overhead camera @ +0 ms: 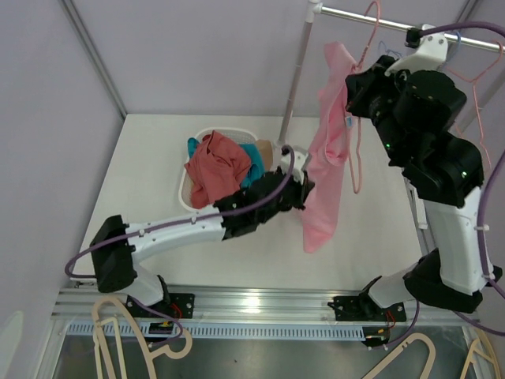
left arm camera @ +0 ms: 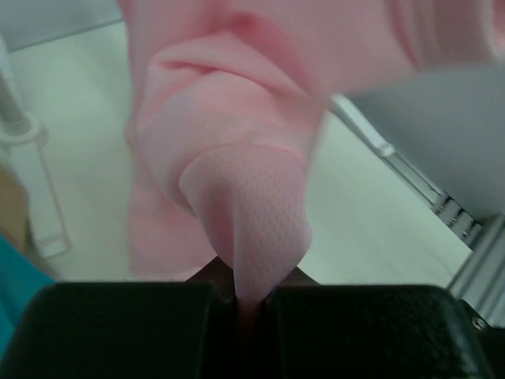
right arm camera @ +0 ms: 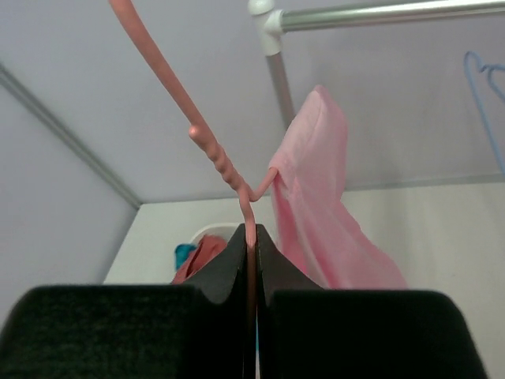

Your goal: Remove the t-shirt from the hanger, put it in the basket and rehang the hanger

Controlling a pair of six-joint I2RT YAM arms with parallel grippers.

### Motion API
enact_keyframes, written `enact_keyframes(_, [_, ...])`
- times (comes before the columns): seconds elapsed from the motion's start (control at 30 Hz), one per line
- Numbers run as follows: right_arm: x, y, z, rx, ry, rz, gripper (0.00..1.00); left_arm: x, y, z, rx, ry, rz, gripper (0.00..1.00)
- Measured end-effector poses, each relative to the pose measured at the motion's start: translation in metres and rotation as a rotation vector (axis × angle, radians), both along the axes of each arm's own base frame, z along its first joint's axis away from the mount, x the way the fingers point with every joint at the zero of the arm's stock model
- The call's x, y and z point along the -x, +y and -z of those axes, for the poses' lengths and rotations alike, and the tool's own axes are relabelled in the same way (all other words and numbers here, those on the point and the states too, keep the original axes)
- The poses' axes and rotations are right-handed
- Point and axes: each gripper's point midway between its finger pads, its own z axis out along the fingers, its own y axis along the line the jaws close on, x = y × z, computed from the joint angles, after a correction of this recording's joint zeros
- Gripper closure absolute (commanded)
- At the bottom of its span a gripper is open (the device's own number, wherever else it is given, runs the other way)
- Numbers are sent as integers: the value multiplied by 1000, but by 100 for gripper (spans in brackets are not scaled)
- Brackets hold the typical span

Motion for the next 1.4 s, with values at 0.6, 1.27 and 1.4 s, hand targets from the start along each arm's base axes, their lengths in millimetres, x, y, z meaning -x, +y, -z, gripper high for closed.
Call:
enact_keyframes(0.6, [85,-15,35,-79,197,-222,100,-235,83,-16,-94,315,-353,99])
enact_keyframes(1.27, [16,-48,25,34,107,30,100,-134,161,-253,154,-14,-270,99])
enact_keyframes(1.4, [-29,-62,35,43,129,81,100,-123,211,-305,246,-136,-336,99])
